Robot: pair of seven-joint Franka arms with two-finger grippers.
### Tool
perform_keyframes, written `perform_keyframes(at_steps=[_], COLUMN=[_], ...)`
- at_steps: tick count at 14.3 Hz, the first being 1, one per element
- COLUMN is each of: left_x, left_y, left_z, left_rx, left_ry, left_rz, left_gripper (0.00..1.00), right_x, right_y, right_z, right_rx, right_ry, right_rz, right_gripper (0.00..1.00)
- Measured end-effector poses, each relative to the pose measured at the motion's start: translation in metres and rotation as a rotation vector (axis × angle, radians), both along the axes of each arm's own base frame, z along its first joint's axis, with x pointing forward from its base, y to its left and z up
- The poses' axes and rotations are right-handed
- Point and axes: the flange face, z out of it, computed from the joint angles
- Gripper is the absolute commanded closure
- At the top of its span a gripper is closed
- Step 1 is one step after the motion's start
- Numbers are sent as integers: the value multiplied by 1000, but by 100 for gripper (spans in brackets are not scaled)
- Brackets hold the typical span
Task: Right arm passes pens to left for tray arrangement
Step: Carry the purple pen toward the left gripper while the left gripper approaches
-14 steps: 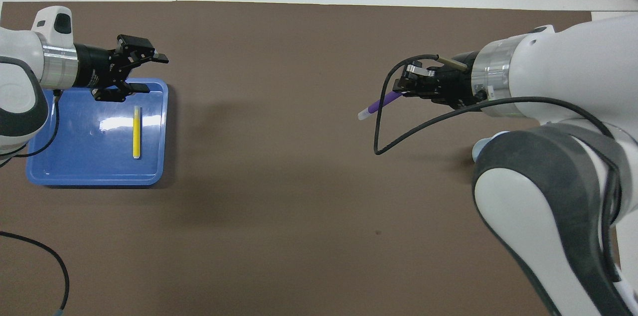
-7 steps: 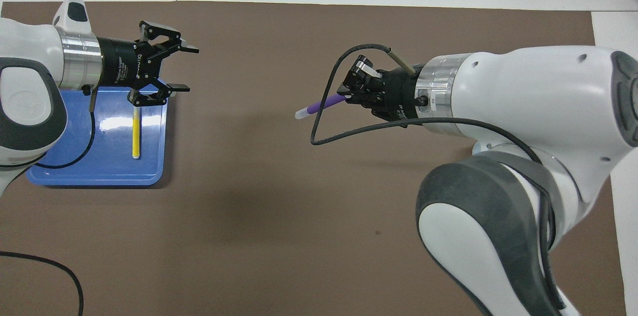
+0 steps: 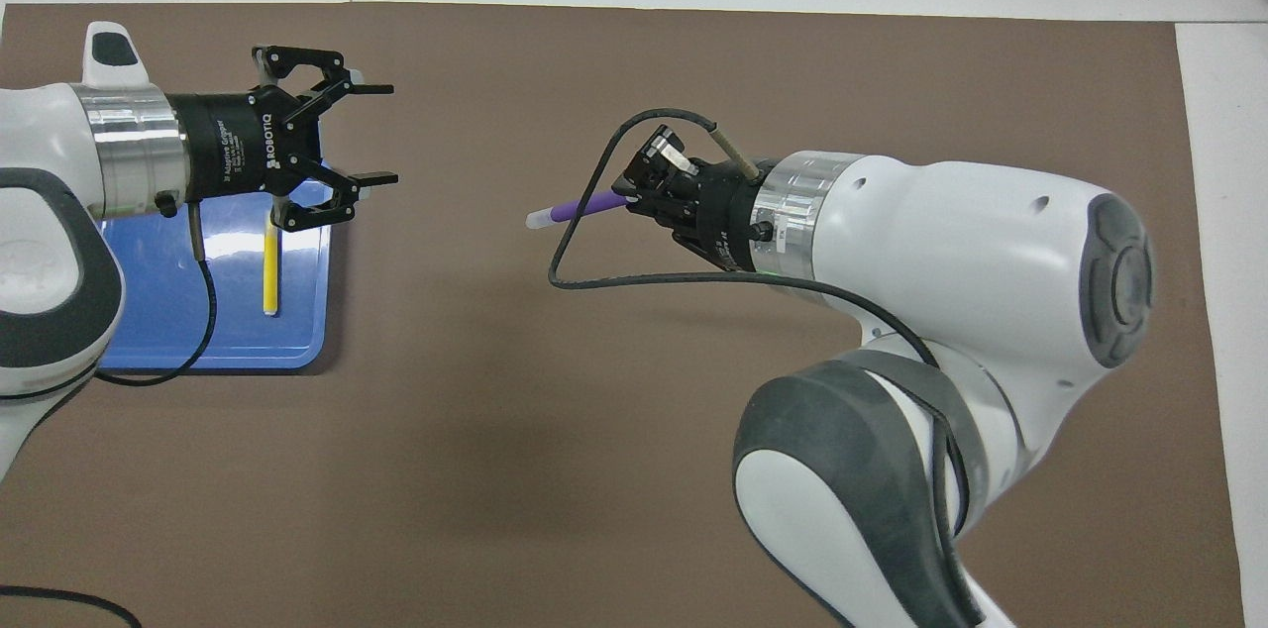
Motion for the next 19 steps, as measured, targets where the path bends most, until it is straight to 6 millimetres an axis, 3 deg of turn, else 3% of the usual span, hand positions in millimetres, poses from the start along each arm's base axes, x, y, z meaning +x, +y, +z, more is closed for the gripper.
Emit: perform_keyframes(at_steps=[4, 10, 19], left_x=[-21, -53, -69], left_y=[-46, -108, -105], left_z=[3, -15, -18], left_rx=[-28, -81, -93], left_ry=[1, 38, 79], left_rz=[127, 301, 328], left_gripper=[18, 19, 20], right_x=[0, -3, -3], right_y=[-1, 9, 8], right_z=[-5, -2, -6], right_rx=[-2, 18, 15], right_ry=[5, -28, -22], right_rz=[-6, -21, -21], right_gripper=[100, 100, 100])
